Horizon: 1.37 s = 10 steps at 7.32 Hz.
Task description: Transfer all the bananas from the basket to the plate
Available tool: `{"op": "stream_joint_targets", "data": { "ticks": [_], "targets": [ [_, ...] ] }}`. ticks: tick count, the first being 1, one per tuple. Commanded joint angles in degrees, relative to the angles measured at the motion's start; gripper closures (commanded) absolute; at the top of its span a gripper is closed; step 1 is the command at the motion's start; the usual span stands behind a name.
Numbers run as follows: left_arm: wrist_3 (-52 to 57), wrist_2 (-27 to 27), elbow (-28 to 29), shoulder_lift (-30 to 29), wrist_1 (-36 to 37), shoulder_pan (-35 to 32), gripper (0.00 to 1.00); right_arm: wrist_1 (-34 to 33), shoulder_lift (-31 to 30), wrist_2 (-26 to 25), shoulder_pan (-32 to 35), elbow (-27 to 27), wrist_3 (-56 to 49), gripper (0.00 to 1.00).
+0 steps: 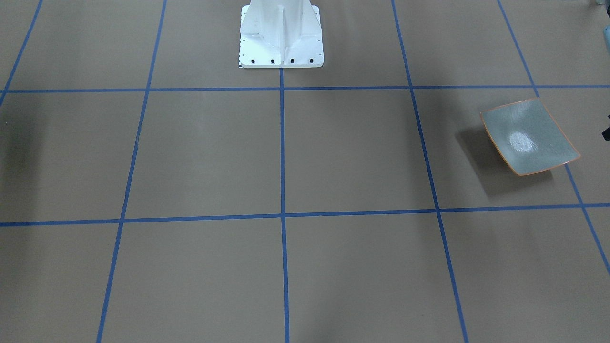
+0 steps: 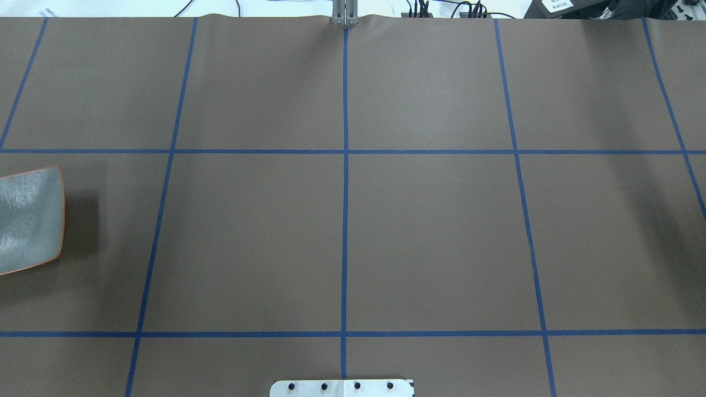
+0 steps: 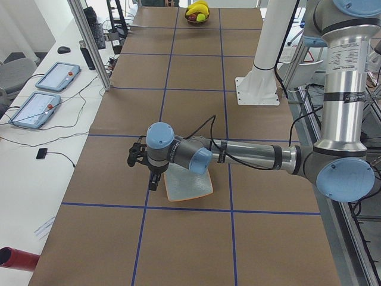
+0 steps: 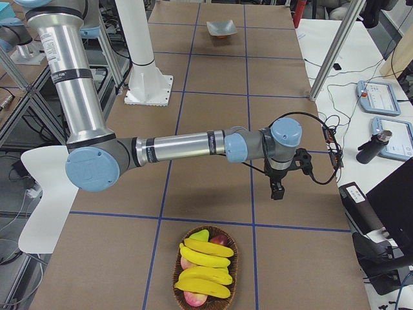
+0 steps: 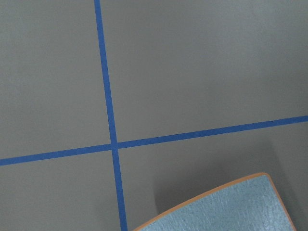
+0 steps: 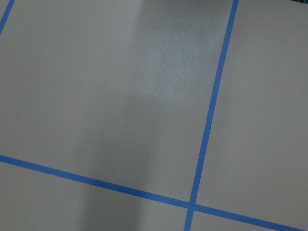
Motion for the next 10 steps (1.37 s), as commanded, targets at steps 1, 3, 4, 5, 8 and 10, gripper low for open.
{"op": "stream_joint_targets", "data": {
  "ticks": [1, 3, 4, 5, 8, 10],
  "targets": [
    [-0.4, -0.2, -0.6, 0.6, 0.1, 0.0, 0.0, -5.7, -0.2, 4.3, 1.4, 1.4, -0.1, 0.0],
    [-0.4, -0.5, -2.6, 2.9, -0.8, 0.0, 0.0, -5.3, -2.4, 3.8, 1.4, 4.1, 0.2, 0.0],
    [-0.4, -0.5, -2.9, 3.1, -0.9, 0.0, 0.0, -3.9, -5.6, 3.8, 1.3, 7.0, 0.1, 0.0],
    [-0.5, -3.4, -2.8, 3.6, -0.9, 0.0, 0.0, -0.3, -7.4, 3.6, 1.1, 7.9, 0.2, 0.0],
    [-0.5, -4.4, -3.0, 3.6, -2.7, 0.0, 0.0, 3.7, -10.0, 4.4, 0.7, 8.8, 4.8, 0.0],
    [-1.3, -4.4, -3.1, 3.6, -2.9, 0.1, 0.0, 5.0, -10.9, 4.2, 0.7, 9.3, 4.6, 0.0]
  ]
}}
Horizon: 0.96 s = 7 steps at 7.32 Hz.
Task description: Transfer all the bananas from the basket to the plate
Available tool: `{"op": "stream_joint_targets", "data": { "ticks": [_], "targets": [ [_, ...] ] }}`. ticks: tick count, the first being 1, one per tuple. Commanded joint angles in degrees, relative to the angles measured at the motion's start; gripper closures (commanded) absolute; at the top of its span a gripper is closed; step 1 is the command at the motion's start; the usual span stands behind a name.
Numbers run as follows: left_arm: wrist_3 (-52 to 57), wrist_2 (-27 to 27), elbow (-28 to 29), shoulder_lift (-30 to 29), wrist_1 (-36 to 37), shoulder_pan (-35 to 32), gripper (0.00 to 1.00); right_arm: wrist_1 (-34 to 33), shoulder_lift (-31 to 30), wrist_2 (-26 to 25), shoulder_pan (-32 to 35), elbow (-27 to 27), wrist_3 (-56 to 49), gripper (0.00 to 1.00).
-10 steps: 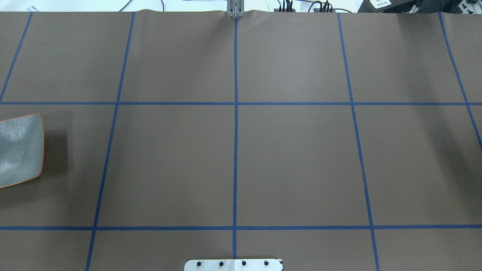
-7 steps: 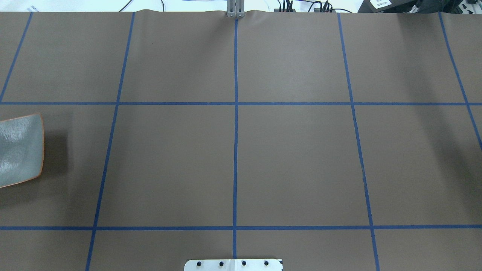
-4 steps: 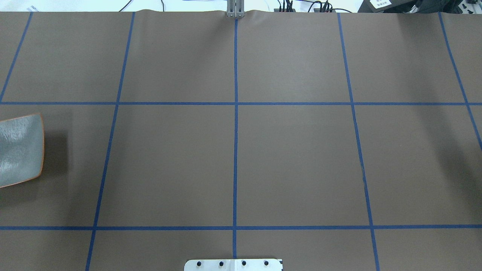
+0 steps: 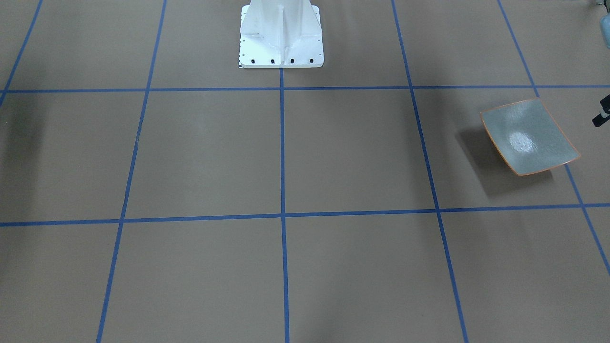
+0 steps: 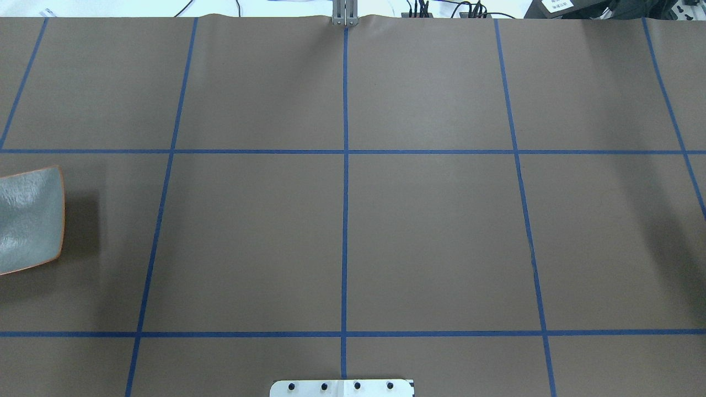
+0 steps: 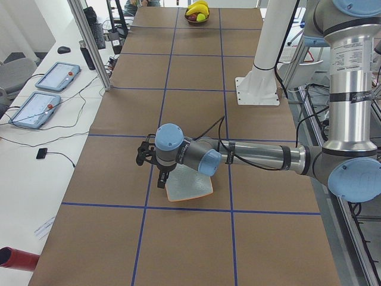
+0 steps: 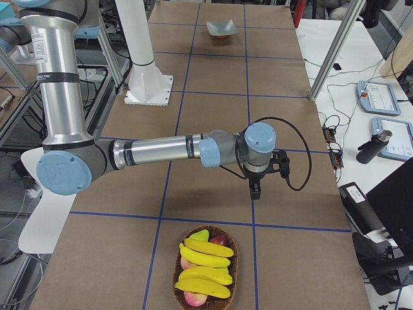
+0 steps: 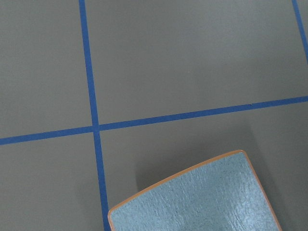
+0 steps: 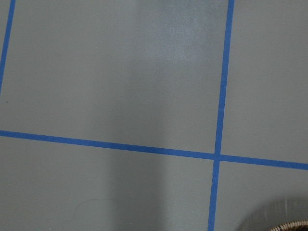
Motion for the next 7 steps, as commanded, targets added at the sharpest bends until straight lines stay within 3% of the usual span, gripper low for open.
{"op": "stream_joint_targets", "data": {
  "ticks": [1, 2, 5, 6, 7],
  "targets": [
    [-0.6, -0.1, -0.2, 0.0, -0.3, 0.0, 0.0, 6.8, -3.4, -0.3, -0.1, 0.2, 0.1, 0.0],
    [-0.6, -0.1, -0.2, 0.0, -0.3, -0.1, 0.0, 10.6, -5.1, -1.0, -0.1, 0.0, 0.1, 0.0],
    [-1.0, -0.1, -0.2, 0.0, -0.4, -0.1, 0.0, 10.1, -6.2, 0.0, 2.5, -2.7, -0.2, 0.02],
    [-1.0, -0.1, -0.2, 0.0, -0.4, -0.1, 0.0, 10.3, -5.7, 5.0, 6.2, -7.7, -1.1, 0.09],
    [-1.0, -0.1, -0.2, 0.0, -0.4, 0.0, 0.0, 10.1, -4.7, 7.4, 9.3, -10.7, -4.6, 0.09]
  ]
}}
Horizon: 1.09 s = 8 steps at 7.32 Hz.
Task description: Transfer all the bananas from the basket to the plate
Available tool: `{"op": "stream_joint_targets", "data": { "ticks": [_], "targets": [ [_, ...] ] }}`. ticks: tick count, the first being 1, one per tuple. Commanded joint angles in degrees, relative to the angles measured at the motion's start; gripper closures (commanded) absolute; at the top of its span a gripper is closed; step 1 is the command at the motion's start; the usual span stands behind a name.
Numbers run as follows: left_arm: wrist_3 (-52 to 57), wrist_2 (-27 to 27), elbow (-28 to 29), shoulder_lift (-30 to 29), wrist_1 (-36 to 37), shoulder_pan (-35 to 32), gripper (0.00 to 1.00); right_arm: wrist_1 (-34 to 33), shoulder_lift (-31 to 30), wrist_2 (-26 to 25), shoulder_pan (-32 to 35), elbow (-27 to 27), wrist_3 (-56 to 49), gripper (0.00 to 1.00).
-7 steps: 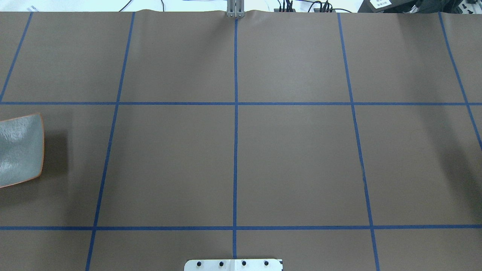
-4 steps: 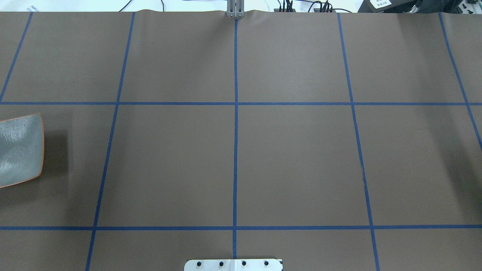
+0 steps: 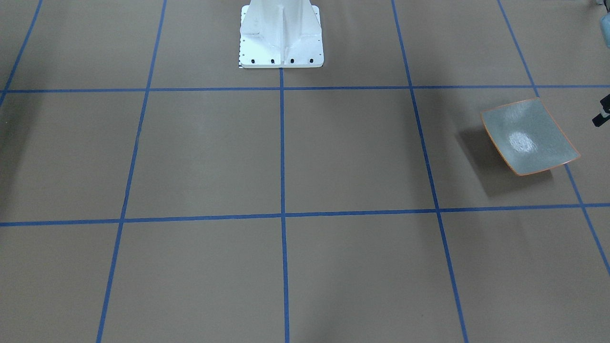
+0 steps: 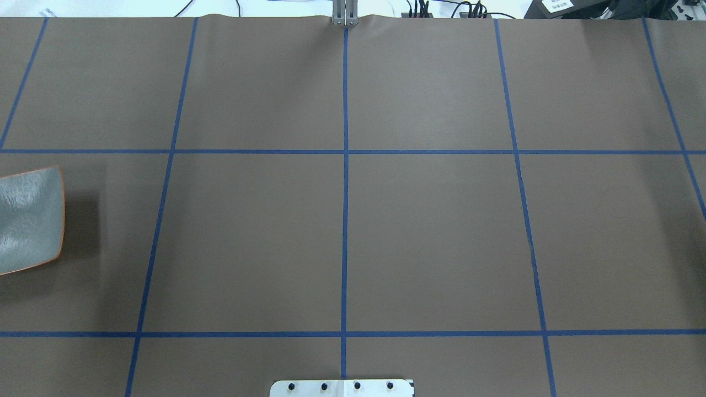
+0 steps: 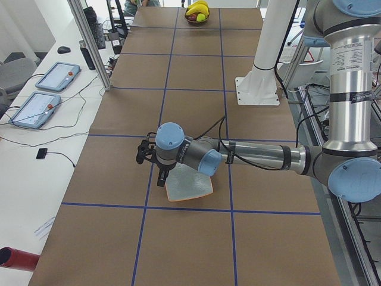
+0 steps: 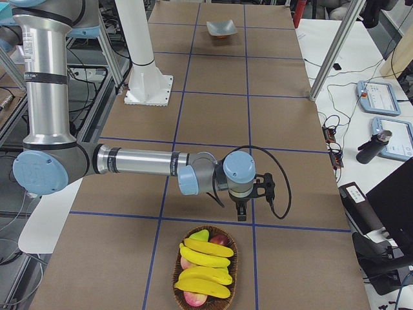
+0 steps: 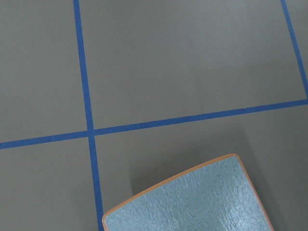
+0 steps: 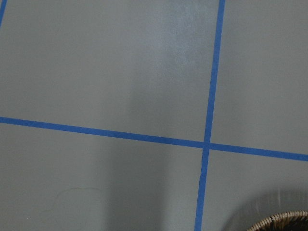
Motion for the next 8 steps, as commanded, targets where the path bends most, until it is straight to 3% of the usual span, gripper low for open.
{"op": "stream_joint_targets", "data": {
  "ticks": [1, 4, 8],
  "targets": [
    [0.0, 0.0, 0.0, 0.0, 0.0, 0.1, 0.0, -0.2, 1.0, 3.7, 5.6, -6.9, -5.9, 0.1],
    [-0.1, -0.1, -0.2, -0.1, 0.0, 0.1, 0.0, -0.3, 1.2, 0.5, 12.6, -14.4, -17.9, 0.11],
    [-1.3, 0.0, -1.7, -0.1, 0.0, 0.1, 0.0, -0.6, -1.3, 0.3, 13.3, -19.6, -29.1, 0.11]
  ]
}}
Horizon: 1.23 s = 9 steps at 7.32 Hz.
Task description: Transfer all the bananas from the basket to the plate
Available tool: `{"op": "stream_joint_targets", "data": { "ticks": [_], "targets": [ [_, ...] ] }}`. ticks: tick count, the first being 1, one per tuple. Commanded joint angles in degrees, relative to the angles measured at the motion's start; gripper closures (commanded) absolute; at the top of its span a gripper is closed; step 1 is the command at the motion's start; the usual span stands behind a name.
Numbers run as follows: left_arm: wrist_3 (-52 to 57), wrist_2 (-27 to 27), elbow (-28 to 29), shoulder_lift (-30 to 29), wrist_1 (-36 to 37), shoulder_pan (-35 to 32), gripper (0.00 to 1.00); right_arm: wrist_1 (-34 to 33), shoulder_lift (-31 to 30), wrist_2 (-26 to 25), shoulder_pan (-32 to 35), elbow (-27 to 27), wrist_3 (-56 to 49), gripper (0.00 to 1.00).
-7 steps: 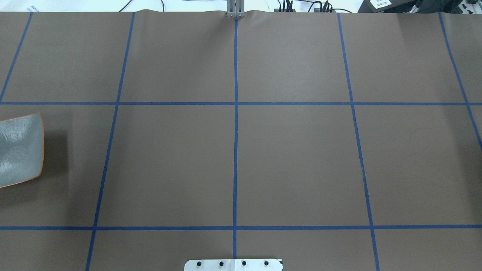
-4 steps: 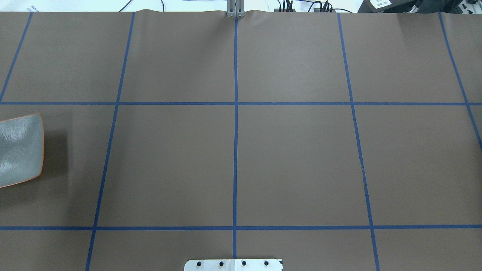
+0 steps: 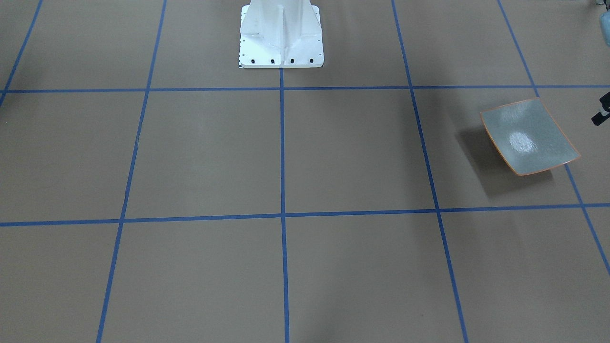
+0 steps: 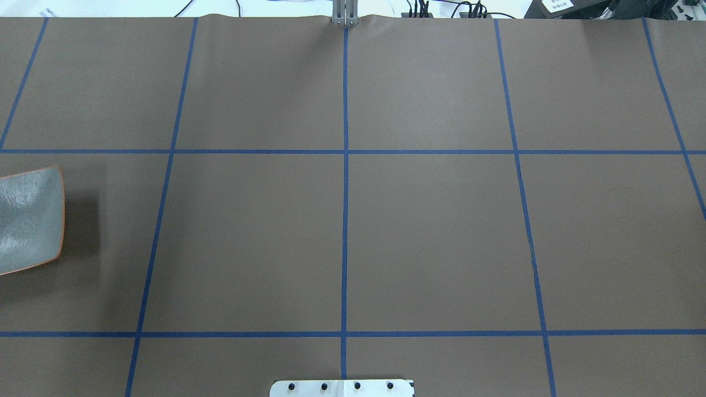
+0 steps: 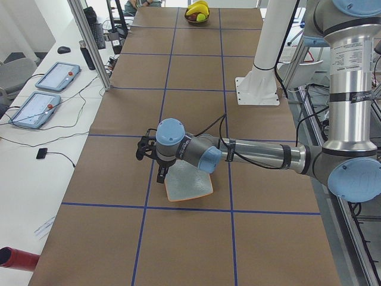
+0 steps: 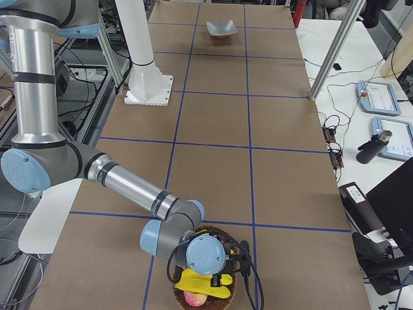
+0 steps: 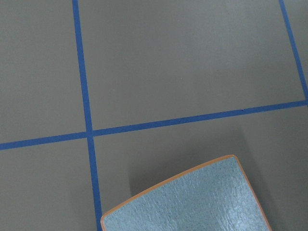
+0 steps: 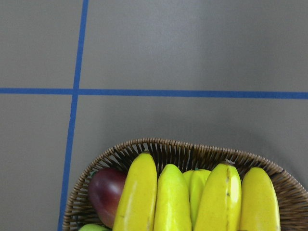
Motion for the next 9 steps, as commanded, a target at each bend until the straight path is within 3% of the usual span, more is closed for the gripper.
{"op": "stream_joint_targets", "data": {
  "ticks": [1, 6, 9],
  "targets": [
    [-0.2, 0.1, -0.3, 0.0, 0.0, 0.0, 0.0, -1.3, -0.6, -0.4, 1.1, -2.6, -6.5, 0.11],
    [-0.2, 0.1, -0.3, -0.2, 0.0, 0.0, 0.0, -2.8, -0.1, -3.7, 2.9, -4.4, -12.8, 0.12],
    [-0.2, 0.1, -0.2, -0.4, 0.1, 0.0, 0.0, -3.3, 2.3, -3.5, 3.2, -10.3, -16.1, 0.14]
  ]
}}
